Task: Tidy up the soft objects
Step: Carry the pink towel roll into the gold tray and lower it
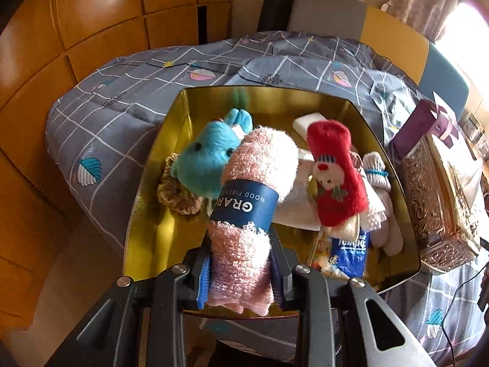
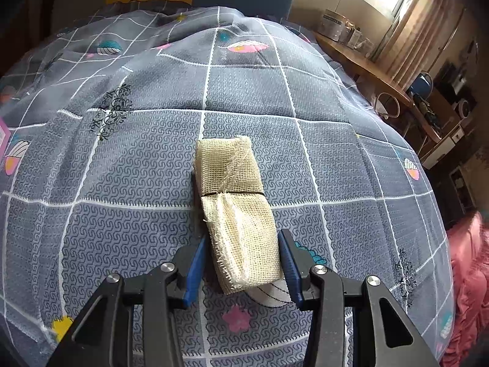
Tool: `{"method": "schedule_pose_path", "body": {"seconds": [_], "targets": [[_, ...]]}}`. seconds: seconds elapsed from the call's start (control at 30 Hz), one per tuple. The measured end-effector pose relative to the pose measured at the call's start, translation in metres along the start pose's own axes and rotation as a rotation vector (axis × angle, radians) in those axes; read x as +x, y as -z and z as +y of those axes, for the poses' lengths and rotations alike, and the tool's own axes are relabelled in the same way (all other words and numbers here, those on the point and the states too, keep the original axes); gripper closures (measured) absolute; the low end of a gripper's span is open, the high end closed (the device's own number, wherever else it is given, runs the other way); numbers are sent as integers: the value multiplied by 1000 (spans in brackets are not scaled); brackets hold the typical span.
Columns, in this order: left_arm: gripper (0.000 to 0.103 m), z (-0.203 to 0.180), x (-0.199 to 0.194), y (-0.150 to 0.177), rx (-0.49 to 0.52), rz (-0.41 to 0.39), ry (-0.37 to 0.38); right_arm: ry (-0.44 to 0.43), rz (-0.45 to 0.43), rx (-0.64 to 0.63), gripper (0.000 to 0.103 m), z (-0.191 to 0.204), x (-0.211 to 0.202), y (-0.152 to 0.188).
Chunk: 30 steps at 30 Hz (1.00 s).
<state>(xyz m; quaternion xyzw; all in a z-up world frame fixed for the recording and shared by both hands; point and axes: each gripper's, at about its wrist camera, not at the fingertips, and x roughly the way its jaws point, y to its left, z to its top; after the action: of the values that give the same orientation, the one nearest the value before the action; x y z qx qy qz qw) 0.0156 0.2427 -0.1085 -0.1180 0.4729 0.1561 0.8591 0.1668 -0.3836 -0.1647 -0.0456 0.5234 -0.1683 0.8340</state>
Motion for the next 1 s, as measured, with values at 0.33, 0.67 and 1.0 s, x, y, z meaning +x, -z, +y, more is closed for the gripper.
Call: {"method": "schedule_pose_path", "body": {"seconds": [0.33, 0.67, 1.0], "targets": [[71, -21, 32, 11, 60, 50, -63, 7, 3, 1, 57, 1, 0, 0], [62, -29, 25, 14, 115, 15, -87, 8, 4, 0, 58, 0, 1, -1], [61, -31, 4, 14, 142, -71, -99, 8, -6, 1, 57, 0, 2, 1]]}}
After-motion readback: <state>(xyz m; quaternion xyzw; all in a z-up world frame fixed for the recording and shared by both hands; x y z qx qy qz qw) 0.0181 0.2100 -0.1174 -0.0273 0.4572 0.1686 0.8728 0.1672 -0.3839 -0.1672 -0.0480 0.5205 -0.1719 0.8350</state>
